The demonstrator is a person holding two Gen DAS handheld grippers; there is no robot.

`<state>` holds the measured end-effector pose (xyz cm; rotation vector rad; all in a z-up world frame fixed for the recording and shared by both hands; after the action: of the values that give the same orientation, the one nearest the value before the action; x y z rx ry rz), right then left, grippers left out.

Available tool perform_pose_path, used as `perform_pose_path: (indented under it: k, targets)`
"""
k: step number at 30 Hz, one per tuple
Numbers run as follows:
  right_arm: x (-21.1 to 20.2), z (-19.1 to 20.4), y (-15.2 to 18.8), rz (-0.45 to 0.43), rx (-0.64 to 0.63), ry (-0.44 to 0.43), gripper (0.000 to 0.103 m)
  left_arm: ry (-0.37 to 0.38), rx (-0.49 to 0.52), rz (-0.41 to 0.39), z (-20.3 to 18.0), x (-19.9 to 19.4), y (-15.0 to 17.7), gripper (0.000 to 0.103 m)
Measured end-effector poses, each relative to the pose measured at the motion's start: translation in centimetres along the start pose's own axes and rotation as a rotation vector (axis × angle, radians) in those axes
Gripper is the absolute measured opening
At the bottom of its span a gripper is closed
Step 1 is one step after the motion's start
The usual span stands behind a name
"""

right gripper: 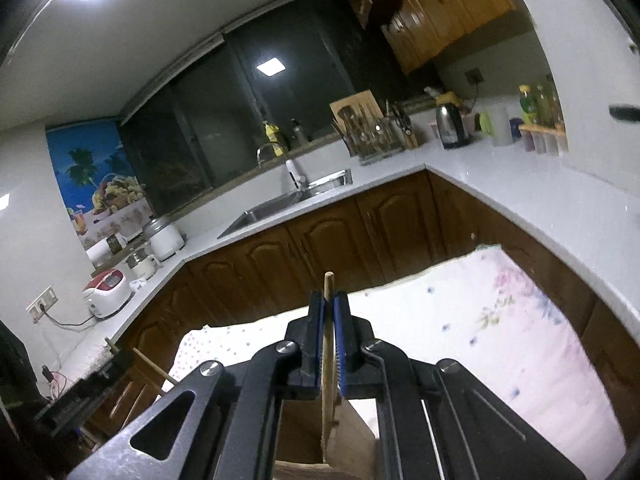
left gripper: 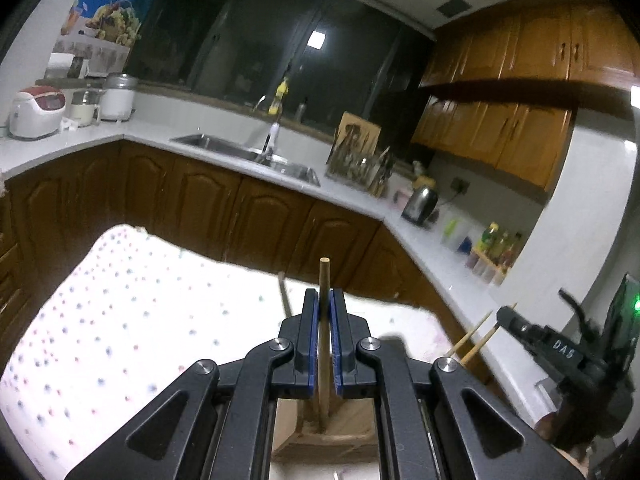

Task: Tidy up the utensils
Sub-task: 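Lift both held chopsticks and lower them into the wooden holder, then open both tools to release the chopsticks into the holder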

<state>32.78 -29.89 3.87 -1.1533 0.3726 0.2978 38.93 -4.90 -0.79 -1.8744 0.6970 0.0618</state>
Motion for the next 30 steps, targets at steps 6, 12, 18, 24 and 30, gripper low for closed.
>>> perform_pose_path:
  k: [6, 12, 18, 24, 30]
  targets:
    - [1.2, -0.6, 1.3, 0.051, 0.007, 0.002, 0.005, -0.016, 0.016, 0.013, -0.4, 0.7, -0.8, 0.004]
    - [1.4, -0.2, 1.0, 0.071, -0.018, 0.008, 0.006, -0.016, 0.037, 0.035, -0.4, 1.6, -1.9, 0.005]
    - [1.6, 0.2, 0.8, 0.101, -0.052, 0.017, 0.011, -0.026, 0.057, 0.052, 0.2, 1.9, -1.9, 0.005]
    - [0.8, 0.8, 0.5, 0.089, -0.074, 0.001, 0.036, -0.02, 0.048, 0.058, 0.4, 1.4, -2.0, 0.038]
    - [-0.9, 0.3, 0.0, 0.061, -0.048, -0.027, 0.056, -0.009, 0.03, 0.03, 0.6, -0.3, -1.5, 0.064]
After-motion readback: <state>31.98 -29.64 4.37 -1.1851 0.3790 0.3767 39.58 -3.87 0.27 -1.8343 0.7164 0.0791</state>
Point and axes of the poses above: each gripper's, at about its wrist camera, not at the fingertips, and x roughly the way its jaws point, z to its left, y to its underside, the point moved 3 cm from there along x, roughly the way its jaws point, and after that the axes turned 4 degrees about y, right-handed, at the moved point
